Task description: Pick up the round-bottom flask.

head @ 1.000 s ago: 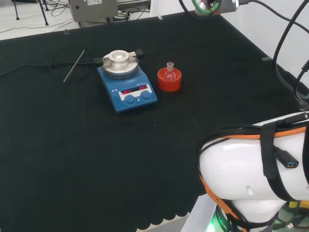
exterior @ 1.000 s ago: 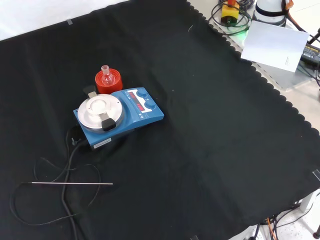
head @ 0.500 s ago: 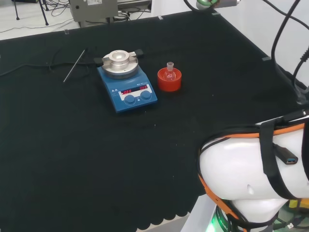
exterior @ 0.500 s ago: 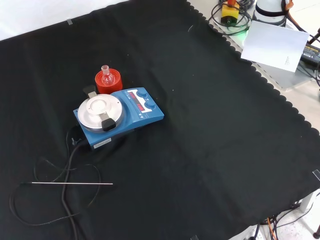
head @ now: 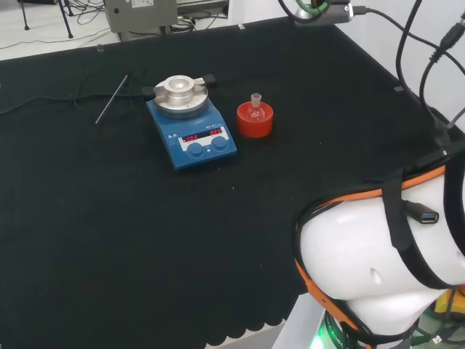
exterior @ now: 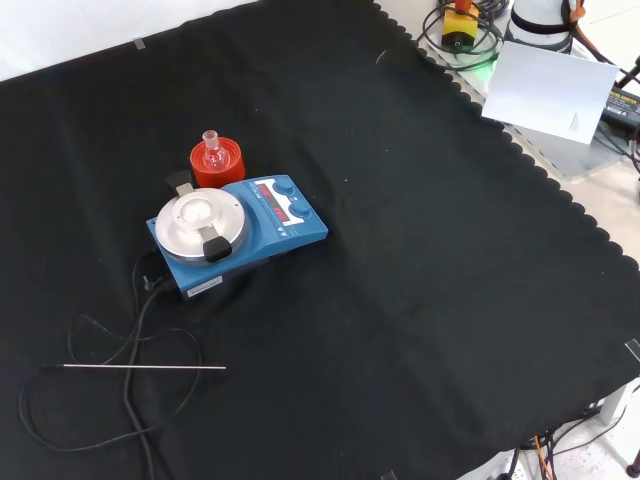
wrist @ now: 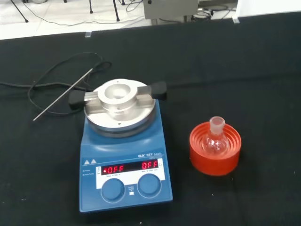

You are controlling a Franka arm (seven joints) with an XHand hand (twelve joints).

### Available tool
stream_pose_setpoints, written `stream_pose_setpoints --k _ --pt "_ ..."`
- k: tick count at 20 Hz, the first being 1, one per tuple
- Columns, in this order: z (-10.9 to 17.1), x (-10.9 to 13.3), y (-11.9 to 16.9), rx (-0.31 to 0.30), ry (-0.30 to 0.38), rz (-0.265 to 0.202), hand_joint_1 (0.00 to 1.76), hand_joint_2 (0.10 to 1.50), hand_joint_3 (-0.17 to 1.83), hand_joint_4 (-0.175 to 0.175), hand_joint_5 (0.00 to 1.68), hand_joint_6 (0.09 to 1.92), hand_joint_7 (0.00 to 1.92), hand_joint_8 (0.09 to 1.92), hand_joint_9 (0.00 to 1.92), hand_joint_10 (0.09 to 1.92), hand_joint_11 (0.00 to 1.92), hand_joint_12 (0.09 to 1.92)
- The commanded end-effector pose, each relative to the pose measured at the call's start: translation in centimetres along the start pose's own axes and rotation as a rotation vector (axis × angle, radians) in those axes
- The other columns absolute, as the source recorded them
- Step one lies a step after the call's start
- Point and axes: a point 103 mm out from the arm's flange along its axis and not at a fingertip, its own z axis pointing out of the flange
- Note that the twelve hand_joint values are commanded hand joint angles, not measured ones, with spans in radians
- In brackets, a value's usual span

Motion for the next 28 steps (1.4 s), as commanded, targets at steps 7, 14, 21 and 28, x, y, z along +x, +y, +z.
stream_pose_setpoints --k 7,14,21,28 --pt "5.8 -8.8 4.7 0.001 0.105 0.033 0.14 1.22 0.29 0.011 0.28 0.09 0.16 0.47 0.2 0.58 0.0 1.15" --pt "9.1 -10.8 8.7 0.028 0.147 0.038 0.17 1.22 0.28 0.006 0.3 0.09 0.17 0.48 0.21 0.58 0.0 1.16" --pt "11.7 -11.3 12.0 0.047 0.156 0.053 0.2 1.21 0.28 0.001 0.31 0.09 0.17 0.48 0.21 0.58 0.0 1.17" --pt "14.1 -10.5 14.4 0.067 0.15 0.064 0.22 1.21 0.27 -0.002 0.31 0.09 0.18 0.48 0.21 0.58 0.0 1.16"
